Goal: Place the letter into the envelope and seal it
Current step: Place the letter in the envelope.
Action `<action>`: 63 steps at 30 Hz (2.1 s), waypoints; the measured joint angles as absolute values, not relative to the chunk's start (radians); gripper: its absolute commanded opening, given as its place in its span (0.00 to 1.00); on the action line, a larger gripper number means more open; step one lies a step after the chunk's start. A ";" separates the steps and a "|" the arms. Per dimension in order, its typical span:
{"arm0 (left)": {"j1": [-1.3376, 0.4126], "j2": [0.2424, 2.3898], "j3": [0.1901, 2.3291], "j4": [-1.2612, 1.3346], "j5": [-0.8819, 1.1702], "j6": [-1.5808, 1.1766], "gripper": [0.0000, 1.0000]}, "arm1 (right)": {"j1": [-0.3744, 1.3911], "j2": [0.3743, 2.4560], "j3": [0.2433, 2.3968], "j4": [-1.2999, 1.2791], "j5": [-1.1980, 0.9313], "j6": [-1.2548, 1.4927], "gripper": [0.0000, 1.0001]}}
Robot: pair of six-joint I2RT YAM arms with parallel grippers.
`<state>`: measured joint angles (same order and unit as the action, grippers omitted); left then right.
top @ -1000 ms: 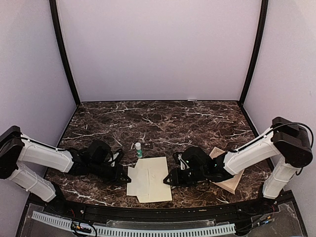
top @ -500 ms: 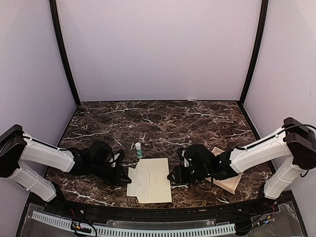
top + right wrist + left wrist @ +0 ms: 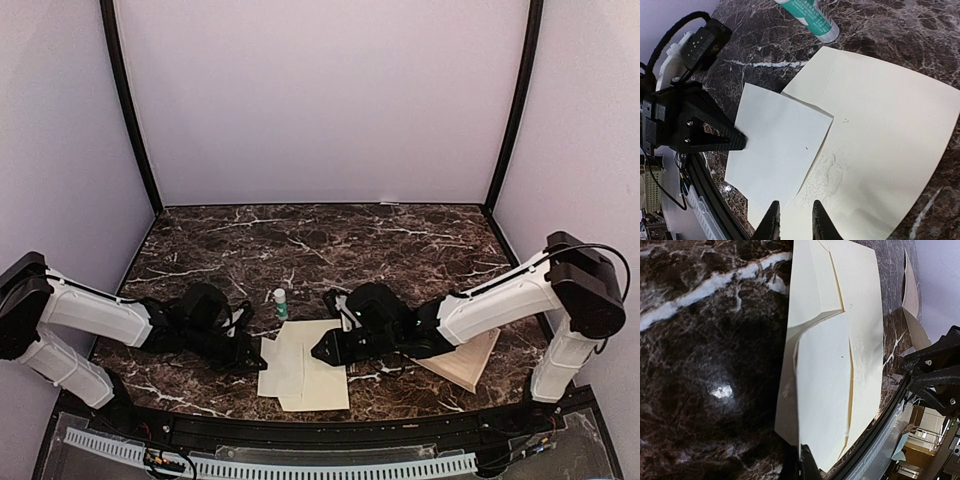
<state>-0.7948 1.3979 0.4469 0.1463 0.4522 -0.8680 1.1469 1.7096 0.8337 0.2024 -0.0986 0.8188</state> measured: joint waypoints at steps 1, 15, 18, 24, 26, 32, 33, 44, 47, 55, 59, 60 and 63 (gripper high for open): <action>-0.795 1.398 0.450 0.142 0.452 -0.867 0.00 | 1.151 1.733 0.848 0.210 -0.108 0.815 0.19; -0.795 1.398 0.456 0.132 0.452 -0.863 0.00 | 1.156 1.919 1.003 0.251 -0.104 0.761 0.17; -0.795 1.398 0.456 0.132 0.452 -0.863 0.00 | 1.156 1.963 1.045 0.239 -0.087 0.748 0.16; -0.795 1.398 0.456 0.132 0.452 -0.859 0.00 | 1.156 2.021 1.104 0.203 -0.026 0.743 0.16; -0.795 1.398 0.456 0.132 0.452 -0.859 0.00 | 1.157 2.021 1.110 0.192 -0.005 0.744 0.16; -0.795 1.398 0.456 0.132 0.452 -0.858 0.00 | 1.157 2.021 1.114 0.176 0.039 0.753 0.16; -0.795 1.398 0.456 0.132 0.452 -0.857 0.00 | 1.156 2.021 1.114 0.176 0.043 0.755 0.16; -0.795 1.398 0.456 0.132 0.452 -0.857 0.00 | 1.152 2.021 1.114 0.174 0.059 0.767 0.16; -0.795 1.397 0.456 0.131 0.452 -0.857 0.00 | 1.149 2.021 1.114 0.174 0.065 0.769 0.16; -0.795 1.396 0.456 0.131 0.452 -0.857 0.00 | 1.139 2.021 1.114 0.174 0.069 0.769 0.16; -0.795 1.396 0.456 0.131 0.452 -0.857 0.00 | 1.138 2.021 1.114 0.175 0.066 0.767 0.18; -0.795 1.397 0.456 0.131 0.452 -0.857 0.00 | 1.137 2.021 1.114 0.176 0.060 0.763 0.22; -0.795 1.396 0.456 0.131 0.452 -0.857 0.00 | 1.132 2.018 1.116 0.179 0.022 0.744 0.29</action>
<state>-0.7948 1.3964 0.4561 0.1307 0.4519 -0.8574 1.1320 2.0182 1.1164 0.1791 0.0223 0.7444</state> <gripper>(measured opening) 0.005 0.224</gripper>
